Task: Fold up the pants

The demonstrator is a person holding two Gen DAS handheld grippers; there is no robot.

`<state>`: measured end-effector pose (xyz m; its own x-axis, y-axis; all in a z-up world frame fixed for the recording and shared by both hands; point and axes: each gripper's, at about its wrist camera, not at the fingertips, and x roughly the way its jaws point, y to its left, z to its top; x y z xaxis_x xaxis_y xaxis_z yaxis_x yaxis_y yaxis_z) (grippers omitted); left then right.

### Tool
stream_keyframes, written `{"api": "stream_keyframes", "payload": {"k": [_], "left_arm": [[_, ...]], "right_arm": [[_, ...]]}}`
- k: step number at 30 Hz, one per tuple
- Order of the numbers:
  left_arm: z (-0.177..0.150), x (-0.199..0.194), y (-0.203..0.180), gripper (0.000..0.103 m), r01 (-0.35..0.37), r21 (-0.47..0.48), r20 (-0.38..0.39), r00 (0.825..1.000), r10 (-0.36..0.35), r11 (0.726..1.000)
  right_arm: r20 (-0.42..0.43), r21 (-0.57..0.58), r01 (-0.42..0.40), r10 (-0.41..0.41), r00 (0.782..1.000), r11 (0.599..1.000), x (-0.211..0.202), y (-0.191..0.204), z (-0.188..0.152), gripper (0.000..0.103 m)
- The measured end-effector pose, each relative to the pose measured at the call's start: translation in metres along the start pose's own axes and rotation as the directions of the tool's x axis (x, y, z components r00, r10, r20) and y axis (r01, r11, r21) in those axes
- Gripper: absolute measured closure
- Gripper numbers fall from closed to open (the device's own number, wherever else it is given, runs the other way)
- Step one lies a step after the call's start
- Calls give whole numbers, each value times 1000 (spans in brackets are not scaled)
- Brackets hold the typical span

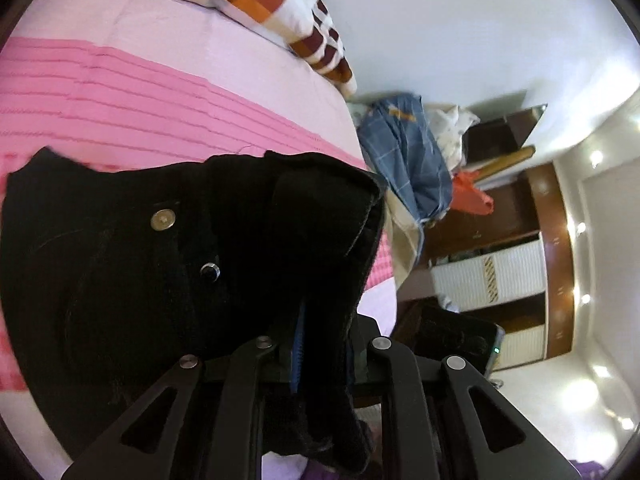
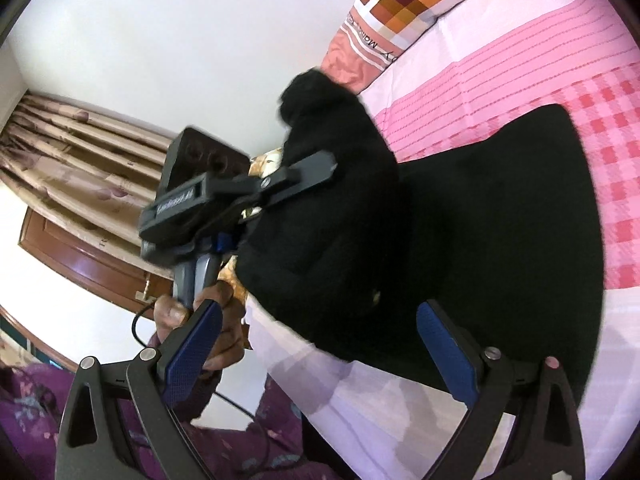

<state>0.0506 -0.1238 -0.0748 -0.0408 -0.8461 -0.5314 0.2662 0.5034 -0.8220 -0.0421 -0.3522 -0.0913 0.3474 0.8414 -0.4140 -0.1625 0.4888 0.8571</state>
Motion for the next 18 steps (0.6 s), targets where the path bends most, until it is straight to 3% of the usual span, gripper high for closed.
{"api": "stream_keyframes", "payload": {"k": [4,6,9,10,15,18], "left_arm": [[3,22,2,85,-21,-6,-50,999,21,1000],[4,31,1,87,35,-28,-71,997,-37,999],[6,40,-18,87,-18,58,-70,997,22,998],[7,40,-22,87,-4,62,-75,997,9,998],[8,24,-31,83,-3,86,-55,998,7,996],[1,7,-18,80,-43,57,-43,998,45,997]], "right_arm": [[-2,12,4,-4,1000,1000,-5,-10,-4,5],[0,27,31,-31,1000,999,-3,-16,-5,3],[12,75,44,-45,999,996,-3,-32,-8,2],[21,88,42,-44,999,995,-5,-35,-8,2],[29,95,55,-58,998,994,-4,-39,-5,2],[10,104,85,-87,996,991,0,-43,0,2]]}}
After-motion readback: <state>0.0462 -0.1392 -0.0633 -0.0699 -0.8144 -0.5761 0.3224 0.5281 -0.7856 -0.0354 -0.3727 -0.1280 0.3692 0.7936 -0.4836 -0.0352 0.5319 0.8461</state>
